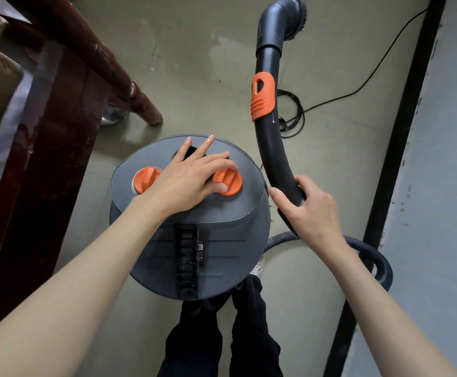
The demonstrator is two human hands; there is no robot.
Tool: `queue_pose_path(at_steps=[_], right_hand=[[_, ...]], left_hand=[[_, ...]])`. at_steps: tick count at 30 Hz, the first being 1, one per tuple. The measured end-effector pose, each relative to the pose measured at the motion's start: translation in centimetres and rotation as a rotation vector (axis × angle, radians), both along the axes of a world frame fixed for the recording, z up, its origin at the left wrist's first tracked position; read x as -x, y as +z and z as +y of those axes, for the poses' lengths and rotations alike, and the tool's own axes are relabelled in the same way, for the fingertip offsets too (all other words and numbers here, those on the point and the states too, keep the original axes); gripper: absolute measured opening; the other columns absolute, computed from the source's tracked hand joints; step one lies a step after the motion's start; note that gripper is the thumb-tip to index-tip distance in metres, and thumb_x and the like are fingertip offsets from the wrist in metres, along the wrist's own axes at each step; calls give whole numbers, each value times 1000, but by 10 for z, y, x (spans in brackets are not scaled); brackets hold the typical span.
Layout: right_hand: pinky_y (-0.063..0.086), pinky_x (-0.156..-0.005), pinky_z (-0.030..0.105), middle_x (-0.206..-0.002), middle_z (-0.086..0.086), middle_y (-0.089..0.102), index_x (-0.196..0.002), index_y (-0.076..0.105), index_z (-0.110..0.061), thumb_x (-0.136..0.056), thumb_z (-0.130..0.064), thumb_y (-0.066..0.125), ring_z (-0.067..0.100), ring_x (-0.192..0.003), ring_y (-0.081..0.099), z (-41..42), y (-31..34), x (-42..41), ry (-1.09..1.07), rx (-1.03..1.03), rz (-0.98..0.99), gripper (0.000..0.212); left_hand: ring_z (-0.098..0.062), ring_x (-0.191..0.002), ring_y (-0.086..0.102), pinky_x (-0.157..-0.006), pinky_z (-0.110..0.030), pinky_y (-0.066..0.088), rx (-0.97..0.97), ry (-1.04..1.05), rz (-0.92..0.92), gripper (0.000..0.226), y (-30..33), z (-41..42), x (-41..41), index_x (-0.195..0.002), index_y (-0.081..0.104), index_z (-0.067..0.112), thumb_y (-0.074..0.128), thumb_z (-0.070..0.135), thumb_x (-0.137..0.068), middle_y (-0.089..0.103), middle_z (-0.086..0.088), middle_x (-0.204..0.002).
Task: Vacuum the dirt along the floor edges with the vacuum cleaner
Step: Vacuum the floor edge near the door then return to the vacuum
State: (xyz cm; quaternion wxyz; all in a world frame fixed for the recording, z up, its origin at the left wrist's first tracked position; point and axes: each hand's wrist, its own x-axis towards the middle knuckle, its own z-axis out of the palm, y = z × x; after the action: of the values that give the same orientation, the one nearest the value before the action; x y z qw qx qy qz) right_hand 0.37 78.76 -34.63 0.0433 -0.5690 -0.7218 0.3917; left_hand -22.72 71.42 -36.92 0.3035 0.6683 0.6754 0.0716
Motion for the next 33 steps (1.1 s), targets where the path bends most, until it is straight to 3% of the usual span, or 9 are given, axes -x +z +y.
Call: queue_pose_path(at_steps=[6, 10, 18, 23, 27, 29, 33], right_hand=[[35, -65, 33, -66, -18, 53, -93, 61, -23, -83, -52, 65, 20, -69, 51, -5, -1, -2, 5, -9, -11, 31], [35, -65, 33, -67, -17, 53, -94, 61, -23, -84, -52, 65, 20, -69, 50, -7, 0, -2, 8, -11, -11, 31], [36, -66, 33, -67, -13, 54, -95, 62, -21, -82, -52, 65, 23, -70, 51, -11, 2, -9, 51, -27, -41, 34], [37, -65, 34, -68, -10, 54, -95, 64, -20, -81, -51, 68, 23, -70, 51, -16, 9, -11, 89, -49, -51, 35], [36, -63, 34, -64, -11, 51, -90, 61, -23, -81, -52, 69, 25, -69, 51, -17, 26, -10, 156, -44, -61, 31], [39, -65, 35, -70, -4, 57, -91, 63, -23, -80, -54, 67, 26, -72, 55, -17, 42, -7, 197, -39, -72, 33], [41, -66, 33, -71, -4, 62, -84, 61, -28, -79, -49, 70, 21, -71, 55, -13, 87, 0, 252, 18, -17, 23]], left_hand=[[-20, -148, 0, -116, -42, -8, 20, -7, 36, 42, -1, -1, -1, -131, 45, 35, 44, 51, -91, 33, 8, -153], [-17, -148, -1, -116, -39, -10, 26, 23, 43, 54, 0, 1, -5, -126, 47, 31, 35, 64, -85, 33, 9, -153], [-16, -147, -2, -112, -35, -14, 15, 58, 11, 53, -1, -3, -5, -136, 45, 27, 44, 55, -91, 32, 5, -154], [-18, -148, 6, -119, -40, -1, -22, 115, 57, 56, 13, -17, -10, -146, 37, 20, 47, 43, -96, 30, 1, -155], [-32, -139, 33, -115, -49, 23, -340, 228, 85, 48, 47, -24, -18, -134, 50, 5, 64, 10, -89, 47, -13, -143], [-37, -136, 36, -111, -56, 27, -421, 182, 128, 53, 70, -20, -22, -131, 55, 6, 70, 7, -80, 48, -17, -141], [-42, -135, 36, -108, -66, 23, -434, -140, 221, 64, 120, -7, -32, -124, 63, 17, 86, 23, -64, 53, -16, -136]])
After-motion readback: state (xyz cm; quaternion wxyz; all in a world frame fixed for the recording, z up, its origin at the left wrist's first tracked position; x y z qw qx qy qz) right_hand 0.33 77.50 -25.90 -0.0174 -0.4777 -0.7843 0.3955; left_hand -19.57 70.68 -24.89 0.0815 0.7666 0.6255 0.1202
